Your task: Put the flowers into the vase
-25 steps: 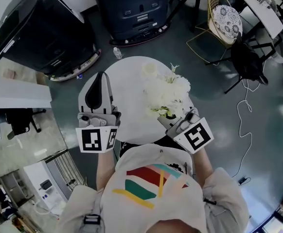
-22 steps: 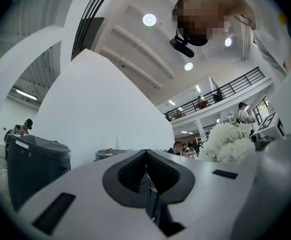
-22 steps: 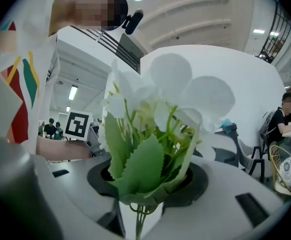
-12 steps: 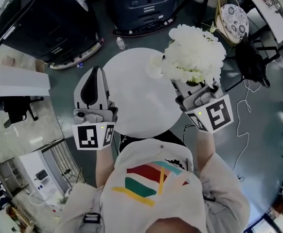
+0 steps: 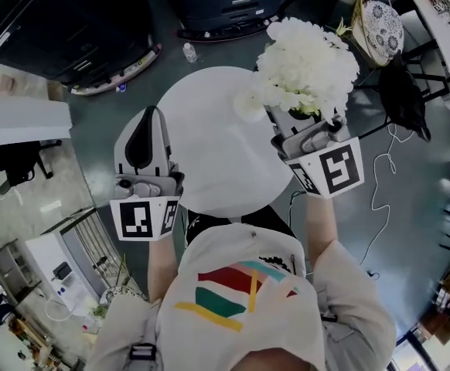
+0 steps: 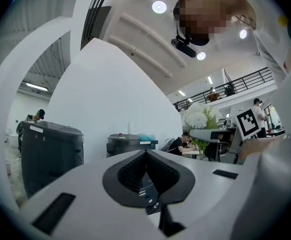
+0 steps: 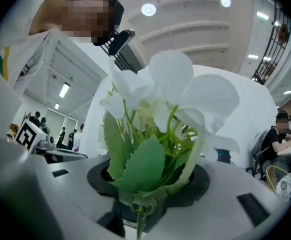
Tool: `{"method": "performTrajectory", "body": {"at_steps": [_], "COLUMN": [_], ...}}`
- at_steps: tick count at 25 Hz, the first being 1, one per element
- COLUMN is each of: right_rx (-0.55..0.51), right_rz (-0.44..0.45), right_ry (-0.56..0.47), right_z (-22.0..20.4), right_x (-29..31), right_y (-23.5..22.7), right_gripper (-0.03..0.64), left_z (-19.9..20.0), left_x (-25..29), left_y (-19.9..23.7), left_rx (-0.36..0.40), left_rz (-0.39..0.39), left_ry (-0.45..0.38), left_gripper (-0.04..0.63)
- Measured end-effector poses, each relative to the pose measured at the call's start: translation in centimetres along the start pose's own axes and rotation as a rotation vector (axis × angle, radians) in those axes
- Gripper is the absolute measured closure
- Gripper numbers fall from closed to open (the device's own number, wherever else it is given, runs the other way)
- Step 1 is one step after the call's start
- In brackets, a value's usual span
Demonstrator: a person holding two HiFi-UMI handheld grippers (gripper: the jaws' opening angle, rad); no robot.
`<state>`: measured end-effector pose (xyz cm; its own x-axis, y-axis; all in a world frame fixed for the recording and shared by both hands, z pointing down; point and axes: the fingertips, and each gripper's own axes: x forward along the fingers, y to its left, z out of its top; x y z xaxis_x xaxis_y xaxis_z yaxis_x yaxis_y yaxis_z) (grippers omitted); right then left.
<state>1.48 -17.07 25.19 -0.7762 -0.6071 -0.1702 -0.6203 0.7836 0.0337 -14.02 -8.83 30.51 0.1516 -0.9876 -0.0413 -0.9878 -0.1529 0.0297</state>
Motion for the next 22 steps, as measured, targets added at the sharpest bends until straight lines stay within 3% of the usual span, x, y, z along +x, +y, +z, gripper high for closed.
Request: {"method": "performTrajectory", "body": {"at_steps": [5, 10, 16, 22], "right_rx": [0.008, -0.020, -0.033, -0.015], "right_rz": [-0.050, -0.094, -0.168, -0.185], "right_ry": [0.083, 0.167, 0.239, 0.302], "right_z": [-6.1, -10.6, -13.8, -16.3], "right_x": [0.3, 0.2, -0.4, -3.0], "right_y": [-0.5, -0.5, -1.2, -1.4], "right_gripper": [0.413, 0.398, 0.260, 0.201], "left_z": [-3.1, -5.7, -6.4, -8.0], "left_x": [1.6, 3.6, 6.4, 6.5], "left_y": [1.1, 0.7, -0.7, -3.6], "left_rx": [-0.018, -0.027, -0.012, 0.003], "left_rz": [-0.011, -0.084, -0.192, -0.250], "left_ry": [0.067, 0.132, 0.169, 0.216], "left_gripper": [0.589, 0.589, 0.589, 0.589]}}
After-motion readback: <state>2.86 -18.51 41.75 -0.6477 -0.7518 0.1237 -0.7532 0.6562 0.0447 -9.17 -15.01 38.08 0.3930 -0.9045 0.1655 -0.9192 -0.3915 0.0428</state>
